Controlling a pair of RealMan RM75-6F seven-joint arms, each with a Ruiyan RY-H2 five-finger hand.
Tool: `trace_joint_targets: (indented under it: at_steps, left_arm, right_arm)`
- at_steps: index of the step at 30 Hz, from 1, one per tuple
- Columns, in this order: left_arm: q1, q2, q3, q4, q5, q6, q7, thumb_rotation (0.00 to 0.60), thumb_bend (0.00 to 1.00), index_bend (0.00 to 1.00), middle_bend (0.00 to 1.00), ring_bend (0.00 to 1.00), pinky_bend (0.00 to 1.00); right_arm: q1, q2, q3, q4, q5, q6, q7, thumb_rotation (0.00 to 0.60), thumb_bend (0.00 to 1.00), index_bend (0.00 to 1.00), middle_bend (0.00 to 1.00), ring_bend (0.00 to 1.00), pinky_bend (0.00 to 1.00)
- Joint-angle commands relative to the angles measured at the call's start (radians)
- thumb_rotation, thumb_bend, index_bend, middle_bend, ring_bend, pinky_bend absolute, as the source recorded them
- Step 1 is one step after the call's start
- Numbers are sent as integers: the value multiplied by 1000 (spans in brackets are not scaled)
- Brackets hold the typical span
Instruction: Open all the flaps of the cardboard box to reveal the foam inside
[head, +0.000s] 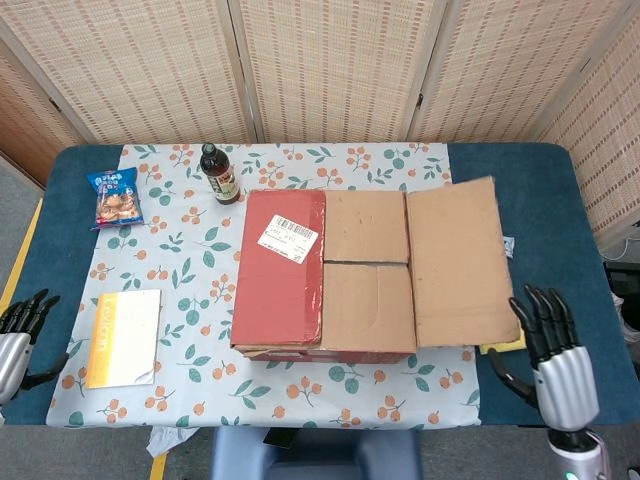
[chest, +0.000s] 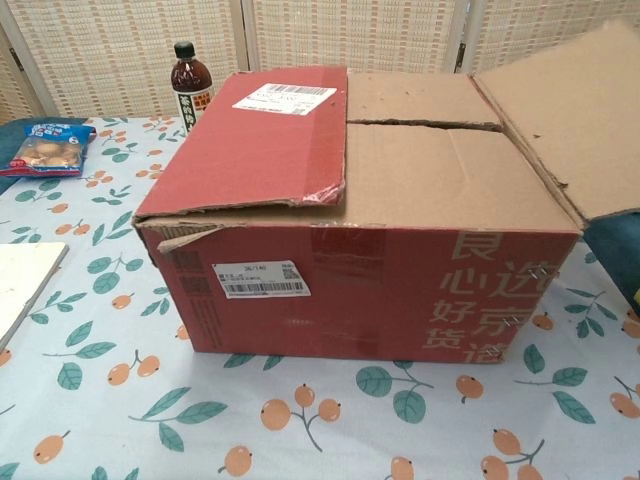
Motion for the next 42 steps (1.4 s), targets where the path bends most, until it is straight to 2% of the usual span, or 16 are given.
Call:
trace_joint_targets:
  at_steps: [1, 5, 7, 10, 12, 16, 21, 25, 31, 34, 37, 42]
  left_arm:
    - [0, -2, 1, -3, 5, 4, 6, 600, 384, 1, 0, 0, 0]
    - [-1, -7, 11, -11, 44, 22, 16, 600, 385, 2, 0, 0, 0]
    - [-4, -13, 18, -15, 64, 24, 27, 600, 385, 3, 0, 0, 0]
    - [-11, -13, 29, -34, 92, 21, 43, 600, 385, 4, 2, 0, 0]
    - [-22, 0, 34, -64, 112, 14, 52, 600, 372, 4, 5, 0, 0]
    - [-51, 37, 22, -160, 110, -16, 135, 600, 287, 8, 6, 0, 0]
    - [-95, 72, -5, -277, 102, -57, 218, 600, 284, 10, 9, 0, 0]
    - [-137, 72, -68, -399, 5, -82, 387, 600, 283, 16, 12, 0, 0]
    - [-196, 46, -131, -485, -128, -109, 557, 600, 285, 27, 21, 0, 0]
    - [-237, 21, -160, -531, -193, -123, 649, 600, 342, 33, 33, 0, 0]
    - [-285, -4, -181, -574, -250, -140, 744, 600, 451, 34, 39, 0, 0]
    - [-339, -37, -191, -642, -325, -141, 866, 600, 471, 33, 40, 0, 0]
  right_arm:
    - [-65, 34, -30, 34, 62, 22, 13, 600, 377, 0, 0, 0, 0]
    - [-96, 67, -33, 44, 82, 29, 35, 600, 377, 0, 0, 0, 0]
    - [-91, 76, -11, 40, 71, 43, 40, 600, 377, 0, 0, 0, 0]
    - [-88, 104, 3, 31, 96, 2, -27, 600, 377, 0, 0, 0, 0]
    - [-87, 126, 2, 21, 119, -36, -35, 600, 377, 0, 0, 0, 0]
    - [-85, 144, 3, 40, 171, -95, 49, 600, 377, 0, 0, 0, 0]
    - [-81, 175, 10, 46, 169, -105, 111, 600, 377, 0, 0, 0, 0]
    - [-93, 202, 22, 48, 179, -92, 178, 600, 377, 0, 0, 0, 0]
    - [-94, 224, 44, 66, 193, -92, 243, 600, 377, 0, 0, 0, 0]
    - [-83, 230, 54, 74, 209, -124, 263, 600, 377, 0, 0, 0, 0]
    - [-73, 236, 58, 74, 215, -152, 276, 600, 377, 0, 0, 0, 0]
    - [-71, 236, 60, 73, 206, -158, 272, 600, 377, 0, 0, 0, 0]
